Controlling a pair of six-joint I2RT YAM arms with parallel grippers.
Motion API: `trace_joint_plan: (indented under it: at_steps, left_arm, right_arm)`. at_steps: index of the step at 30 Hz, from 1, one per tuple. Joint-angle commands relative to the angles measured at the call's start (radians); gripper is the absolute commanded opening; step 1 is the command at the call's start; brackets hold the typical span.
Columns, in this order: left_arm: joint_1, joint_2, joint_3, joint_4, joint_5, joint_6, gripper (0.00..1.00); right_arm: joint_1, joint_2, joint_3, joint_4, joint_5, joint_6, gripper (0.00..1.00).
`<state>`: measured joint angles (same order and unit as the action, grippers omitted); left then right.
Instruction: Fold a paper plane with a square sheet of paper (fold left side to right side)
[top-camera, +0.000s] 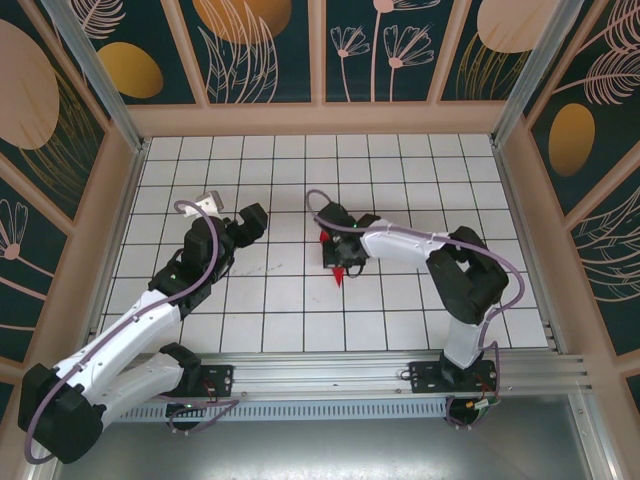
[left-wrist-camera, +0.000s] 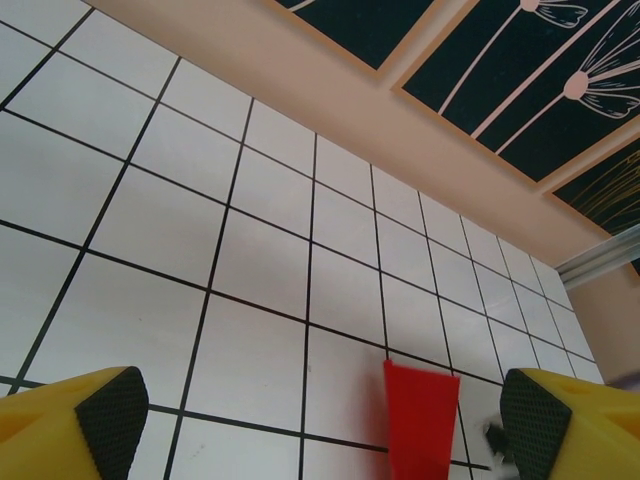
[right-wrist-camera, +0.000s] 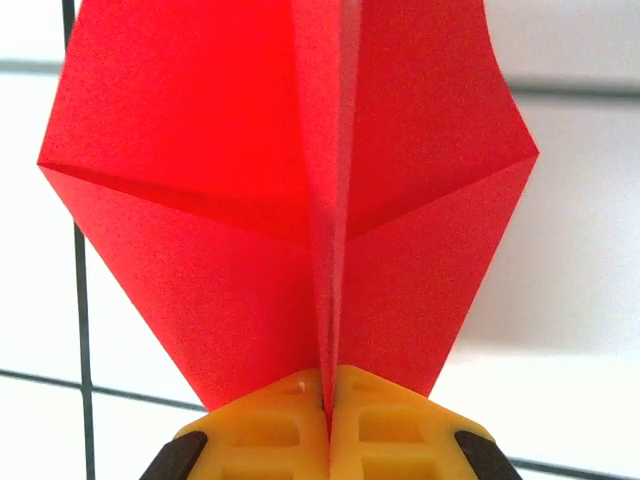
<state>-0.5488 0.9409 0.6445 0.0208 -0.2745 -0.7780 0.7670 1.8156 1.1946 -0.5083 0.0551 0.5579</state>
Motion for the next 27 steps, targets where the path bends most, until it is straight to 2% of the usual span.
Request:
trace_joint_plan:
  at_steps: [1,5,11,17,27]
  left_arm:
    - [0.004,-0.012,-0.012,-0.013,-0.014,0.023,0.93]
    - [0.004,-0.010,-0.018,-0.015,-0.001,0.036,0.98]
    - [0.004,0.000,-0.015,-0.023,0.021,0.049,0.98]
    - [0.005,0.006,-0.011,-0.028,0.029,0.055,0.98]
    - [0.004,0.024,-0.005,-0.027,0.040,0.058,0.98]
  right_arm:
    - [-0.090,0.012,0.100,-0.047,0.016,-0.100,0.00]
    - [-0.211,0.122,0.259,-0.098,0.003,-0.186,0.00]
    - [-0.306,0.296,0.509,-0.180,-0.034,-0.263,0.00]
    - [-0.335,0.414,0.685,-0.275,-0.035,-0.309,0.00]
    - [-0.340,0.502,0.755,-0.323,-0.068,-0.315,0.00]
